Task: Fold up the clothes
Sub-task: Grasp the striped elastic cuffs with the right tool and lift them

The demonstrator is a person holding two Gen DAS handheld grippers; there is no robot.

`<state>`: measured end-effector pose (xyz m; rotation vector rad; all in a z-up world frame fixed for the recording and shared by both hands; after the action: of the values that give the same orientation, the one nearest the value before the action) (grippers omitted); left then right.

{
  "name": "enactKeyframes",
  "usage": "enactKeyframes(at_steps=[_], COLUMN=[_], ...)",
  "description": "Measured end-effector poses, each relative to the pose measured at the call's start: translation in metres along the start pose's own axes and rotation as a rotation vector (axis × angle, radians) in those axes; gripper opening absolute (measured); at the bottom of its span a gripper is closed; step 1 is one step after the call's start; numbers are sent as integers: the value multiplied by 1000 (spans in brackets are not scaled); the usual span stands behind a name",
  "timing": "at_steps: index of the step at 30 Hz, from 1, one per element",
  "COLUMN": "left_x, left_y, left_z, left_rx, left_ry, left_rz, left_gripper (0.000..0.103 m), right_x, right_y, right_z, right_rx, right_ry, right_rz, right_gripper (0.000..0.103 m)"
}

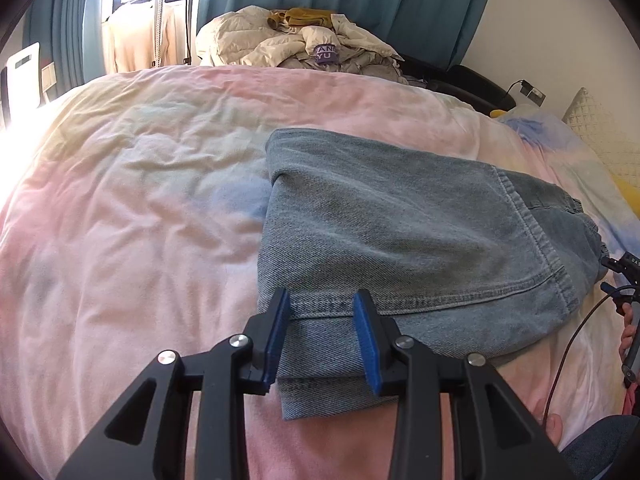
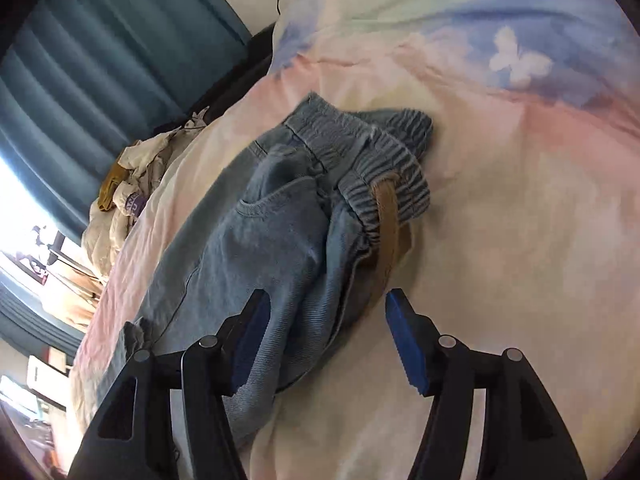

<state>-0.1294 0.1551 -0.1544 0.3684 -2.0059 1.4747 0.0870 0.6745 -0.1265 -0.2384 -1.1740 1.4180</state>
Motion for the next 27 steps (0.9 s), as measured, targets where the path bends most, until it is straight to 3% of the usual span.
enactKeyframes(at_steps=[2, 6, 8, 11, 14, 15, 16, 18, 23, 27], left_x=[0, -1, -1, 1, 4, 5, 6, 7, 10, 11], left_y=[2, 6, 7, 9, 8, 8, 7, 4, -13, -30], left_z=[-1, -2, -3, -5, -6, -6, -7, -7, -13, -14], left_rx=[13, 30, 35, 38, 26, 19, 12, 6, -10, -35], left_ry=[11, 33, 37, 36, 37, 34, 31, 34, 65, 65], left_rz=[1, 2, 4, 8, 16, 16, 16, 20, 3, -27], left_gripper=[34, 34, 34, 34, 34, 34, 34, 34, 34, 34], right_x=[3, 26, 31, 32, 35, 37, 40, 48, 50, 17], right_y=[20, 53, 73, 89, 82, 79, 73, 55, -2, -43], right_z=[-4, -8, -11, -12, -3, 1, 9, 33, 132, 223], right_rx=[33, 97, 78, 43, 12, 0, -12, -13, -8, -7], right_ry=[33, 142, 187, 212, 228, 224, 192, 114, -176, -410], right_rz=[21, -33, -9, 0, -31, -43, -61, -122, -275, -382], right_gripper=[62, 69, 76, 75, 55, 41, 32, 25, 23, 23])
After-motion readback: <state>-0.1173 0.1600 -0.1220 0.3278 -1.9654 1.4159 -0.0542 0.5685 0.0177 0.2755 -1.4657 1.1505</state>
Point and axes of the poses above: each gripper's, at about its wrist camera, not at the fingertips, and y roughly the way its jaws point, z to its left, x to its top, the point moved 7 cm from there along y, roughly the way its jaws point, and after that the axes turned 1 degree about -y, right-handed, at the moved point
